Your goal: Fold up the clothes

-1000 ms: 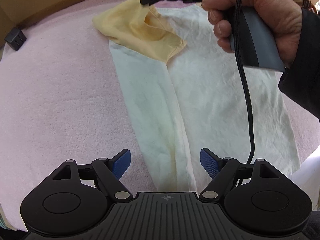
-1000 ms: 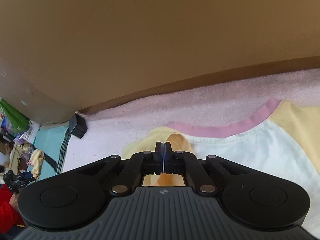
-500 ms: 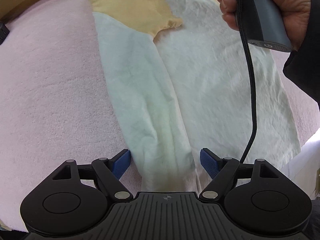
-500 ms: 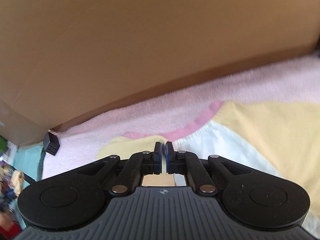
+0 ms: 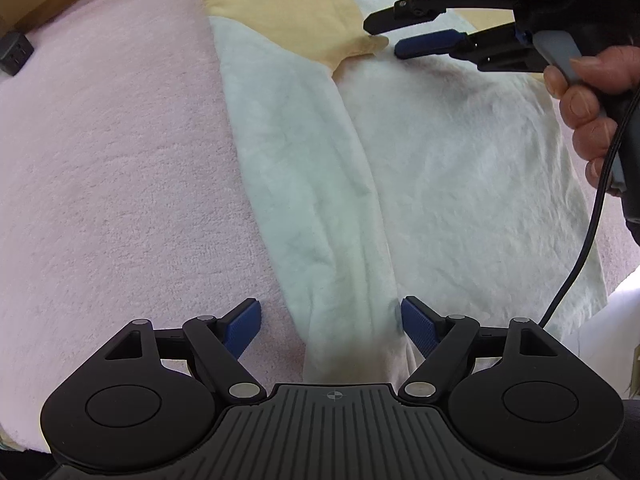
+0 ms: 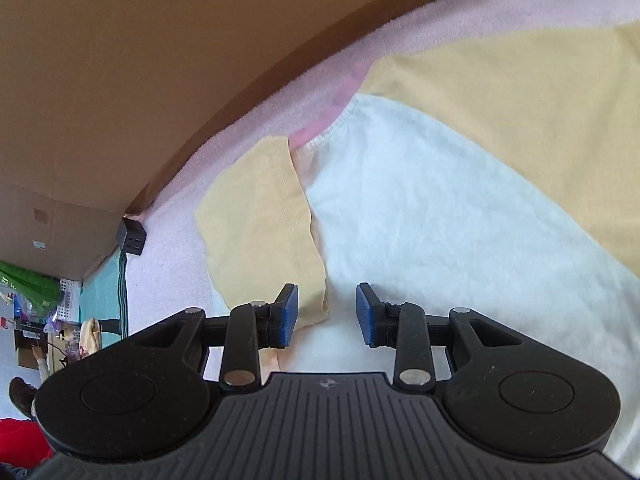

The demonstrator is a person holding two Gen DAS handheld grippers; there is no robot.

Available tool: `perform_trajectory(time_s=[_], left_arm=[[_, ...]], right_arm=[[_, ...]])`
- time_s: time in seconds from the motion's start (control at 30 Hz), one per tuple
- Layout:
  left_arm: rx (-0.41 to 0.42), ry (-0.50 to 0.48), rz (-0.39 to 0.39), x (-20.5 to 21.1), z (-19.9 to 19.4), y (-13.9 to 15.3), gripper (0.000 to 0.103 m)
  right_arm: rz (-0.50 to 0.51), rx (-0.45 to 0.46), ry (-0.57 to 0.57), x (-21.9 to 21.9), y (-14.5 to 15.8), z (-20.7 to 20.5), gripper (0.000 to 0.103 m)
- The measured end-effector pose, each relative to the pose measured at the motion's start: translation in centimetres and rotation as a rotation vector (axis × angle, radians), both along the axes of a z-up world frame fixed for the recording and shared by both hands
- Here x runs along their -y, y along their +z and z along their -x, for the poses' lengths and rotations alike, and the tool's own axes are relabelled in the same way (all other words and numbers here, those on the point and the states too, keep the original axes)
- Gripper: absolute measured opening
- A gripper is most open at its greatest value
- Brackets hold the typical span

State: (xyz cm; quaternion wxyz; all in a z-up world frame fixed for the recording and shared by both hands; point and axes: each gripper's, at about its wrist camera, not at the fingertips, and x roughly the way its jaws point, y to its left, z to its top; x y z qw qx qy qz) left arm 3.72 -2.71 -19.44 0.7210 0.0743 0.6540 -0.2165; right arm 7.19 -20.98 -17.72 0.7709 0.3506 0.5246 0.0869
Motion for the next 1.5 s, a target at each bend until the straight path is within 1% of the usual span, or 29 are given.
perform_trajectory(time_s=[0.07,0.1,0.13,0.17,0.23,0.33,0.37,0.43,0.47,0.53,0.57,0.7,0.8,0.83,0.87,0.93,1.0,1.07,1.1,1.13,1.17,1.2,1.27,1.33,1.43,1.47,1.5], left_arm=[[0.009,-0.006,-0.001,0.2,0.1,0.3,0.087],[0.013,-0.012,-0.001,0.3,0.1,0.4,0.088],[0.012,-0.020,-0.002,0.5,0.2,0.4,0.088],[0.011,-0.028,-0.004,0.7,0.3,0.4,0.089],[-0.010,-0.050,-0.013,1.1,0.8,0.0,0.090],[-0.036,-0.089,-0.017,1.6,2.1,-0.6,0.090],[-0.041,-0.103,-0.017,1.7,2.5,-0.7,0.091],[-0.034,-0.114,-0.022,1.9,2.9,-0.7,0.092],[-0.030,-0.119,-0.025,1.9,3.1,-0.7,0.092],[-0.037,-0.102,-0.015,1.6,2.9,-0.6,0.091],[-0.038,-0.089,-0.011,1.3,2.8,-0.4,0.091],[-0.010,-0.042,0.001,0.1,2.1,0.7,0.091],[0.007,-0.016,0.021,-0.5,1.3,1.5,0.091],[0.013,-0.011,0.021,-0.5,1.0,1.5,0.091],[0.017,-0.008,0.018,-0.4,0.8,1.5,0.091],[0.021,-0.003,0.016,-0.4,0.7,1.5,0.091],[0.014,0.000,0.024,0.1,0.5,1.3,0.091],[0.004,0.001,0.033,0.7,0.4,0.9,0.091],[-0.003,-0.001,0.035,0.9,-0.3,1.1,0.091],[-0.010,-0.004,0.034,0.0,-0.7,1.1,0.091],[-0.015,-0.005,0.032,0.8,-0.5,1.0,0.091],[-0.021,-0.006,0.029,0.9,-0.2,0.8,0.091],[-0.031,-0.009,0.027,0.0,0.0,1.0,0.091],[-0.035,-0.011,0.025,-0.1,-0.1,0.9,0.091],[-0.038,-0.014,0.024,0.0,-0.1,0.8,0.091],[-0.039,-0.015,0.024,0.0,-0.1,0.8,0.091],[-0.039,-0.017,0.023,0.0,-0.1,0.8,0.091]], right_arm=[[0.003,0.015,0.014,-0.4,0.1,0.0,0.035],[-0.003,0.021,0.035,-0.6,0.3,0.0,0.030],[-0.007,0.024,0.054,-0.8,0.4,0.0,0.014],[-0.001,0.021,0.063,-1.0,0.4,0.0,0.004],[0.031,0.027,0.073,-1.3,0.9,0.2,0.004],[0.070,0.087,0.098,-1.1,2.8,1.5,0.004],[0.084,0.100,0.115,-1.0,3.4,1.9,0.004],[0.141,0.093,0.160,-1.5,3.6,2.2,0.005],[0.177,0.076,0.185,-1.9,3.3,2.2,0.007],[0.230,0.046,0.221,-1.9,2.7,2.1,0.008],[0.228,0.056,0.215,-1.7,2.9,2.0,0.011],[0.243,0.120,0.167,-0.6,4.2,1.1,0.015],[0.236,0.168,0.168,-0.4,5.0,-1.6,0.021],[0.232,0.179,0.178,-0.4,5.0,-2.7,0.037],[0.228,0.179,0.181,-0.4,4.8,-3.8,0.048],[0.220,0.172,0.156,-0.2,4.2,-5.7,0.050],[0.154,0.122,0.104,0.7,3.1,-7.2,0.050],[0.050,0.067,0.050,1.6,1.7,-8.0,0.050],[0.019,0.055,0.033,1.7,1.2,-8.1,0.050],[-0.012,0.042,0.017,1.9,0.7,-8.3,0.050],[-0.036,0.034,0.005,2.0,0.4,-8.5,0.050],[-0.041,0.042,0.007,2.0,0.5,-8.5,0.048],[-0.069,0.052,0.027,1.9,0.6,-8.6,0.005],[-0.063,0.080,0.029,1.7,1.4,-8.1,0.005],[-0.023,0.172,0.022,1.5,3.4,-6.8,0.005],[0.024,0.209,0.025,1.1,4.1,-6.3,0.005],[0.116,0.254,0.036,0.5,4.9,-5.8,0.005]])
